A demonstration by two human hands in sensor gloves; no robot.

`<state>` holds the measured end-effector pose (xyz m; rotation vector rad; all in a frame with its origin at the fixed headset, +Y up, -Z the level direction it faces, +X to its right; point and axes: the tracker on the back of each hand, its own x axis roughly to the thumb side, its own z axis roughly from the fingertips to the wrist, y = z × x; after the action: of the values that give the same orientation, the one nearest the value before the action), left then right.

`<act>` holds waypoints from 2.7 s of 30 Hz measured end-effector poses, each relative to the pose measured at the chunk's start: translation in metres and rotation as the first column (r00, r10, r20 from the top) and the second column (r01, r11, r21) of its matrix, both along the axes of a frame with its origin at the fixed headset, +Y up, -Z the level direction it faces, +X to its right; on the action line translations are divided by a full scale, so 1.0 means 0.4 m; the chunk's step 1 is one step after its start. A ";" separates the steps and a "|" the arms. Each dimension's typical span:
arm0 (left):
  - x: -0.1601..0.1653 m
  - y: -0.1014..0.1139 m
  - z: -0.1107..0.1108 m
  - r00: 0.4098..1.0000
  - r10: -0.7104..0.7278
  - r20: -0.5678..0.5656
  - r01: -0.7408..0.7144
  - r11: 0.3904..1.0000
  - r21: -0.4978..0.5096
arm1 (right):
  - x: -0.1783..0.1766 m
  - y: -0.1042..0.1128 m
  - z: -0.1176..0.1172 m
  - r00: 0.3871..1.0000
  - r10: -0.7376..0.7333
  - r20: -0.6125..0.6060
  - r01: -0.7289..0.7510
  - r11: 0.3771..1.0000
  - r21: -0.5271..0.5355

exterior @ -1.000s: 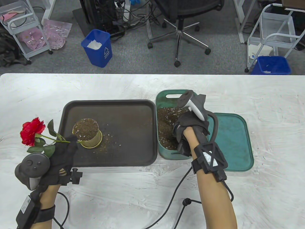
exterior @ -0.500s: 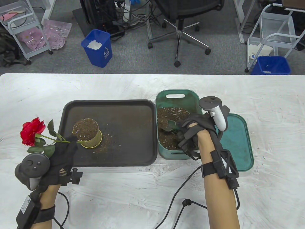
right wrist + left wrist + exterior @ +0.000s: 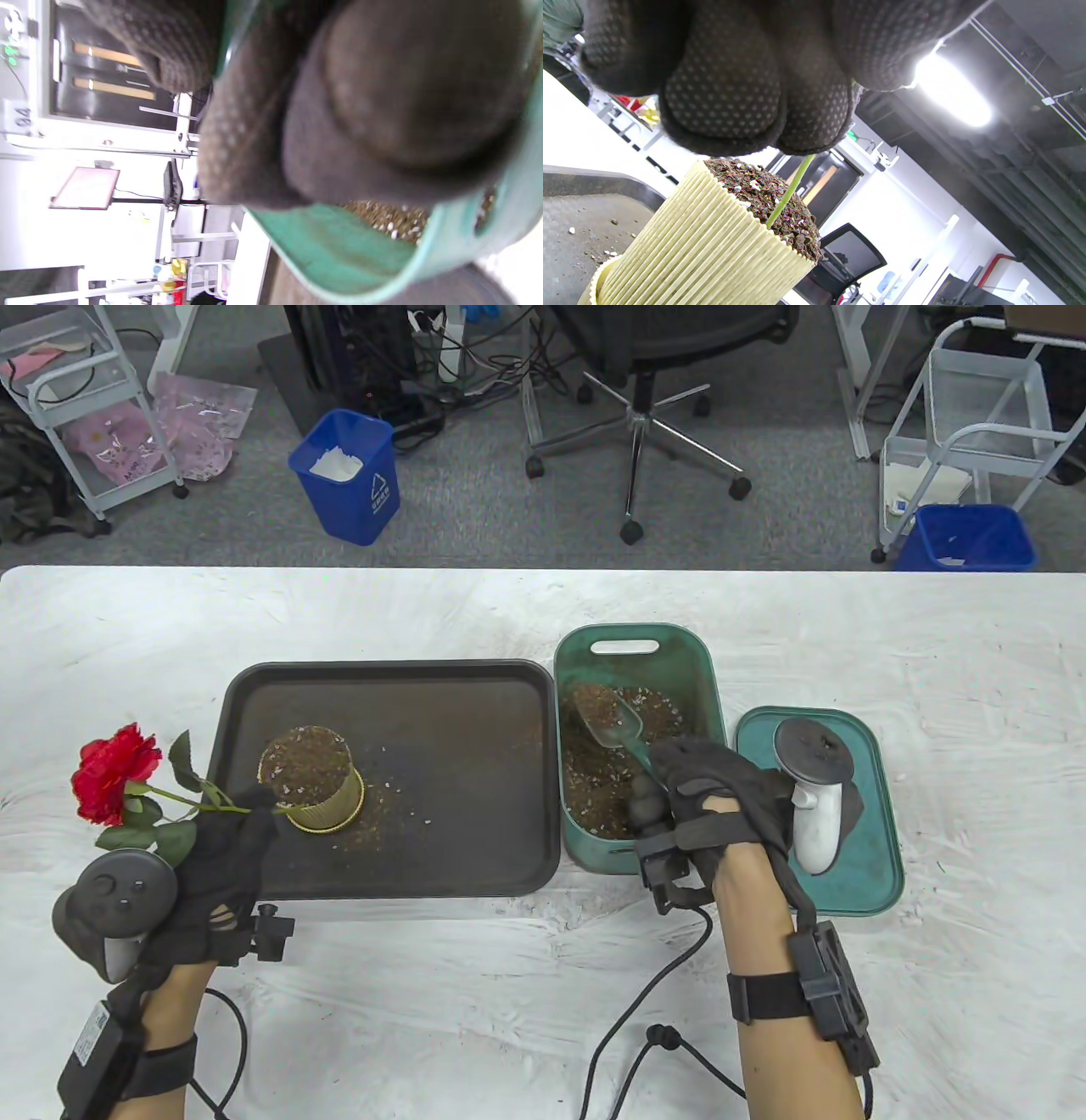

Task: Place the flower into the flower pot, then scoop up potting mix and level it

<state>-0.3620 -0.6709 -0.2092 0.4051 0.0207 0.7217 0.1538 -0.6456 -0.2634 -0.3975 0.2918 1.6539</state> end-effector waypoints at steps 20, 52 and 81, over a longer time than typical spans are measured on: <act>-0.002 0.000 -0.001 1.000 0.012 0.001 -0.012 1.000 -0.003 | -0.558 -0.072 0.062 0.882 -0.367 -0.297 0.380 0.925 -0.015; -0.003 -0.002 -0.001 1.000 0.026 0.003 -0.026 1.000 -0.005 | -0.723 -0.083 0.083 0.855 0.506 -0.112 -0.361 0.737 0.572; -0.005 -0.002 -0.003 0.999 0.048 0.006 -0.048 0.999 -0.009 | -0.695 -0.113 0.067 0.951 0.294 -0.099 -0.169 0.758 0.630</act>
<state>-0.3638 -0.6719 -0.2103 0.3953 0.0279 0.7696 -0.1241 -0.6908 -0.2366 0.2418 -0.1787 1.9283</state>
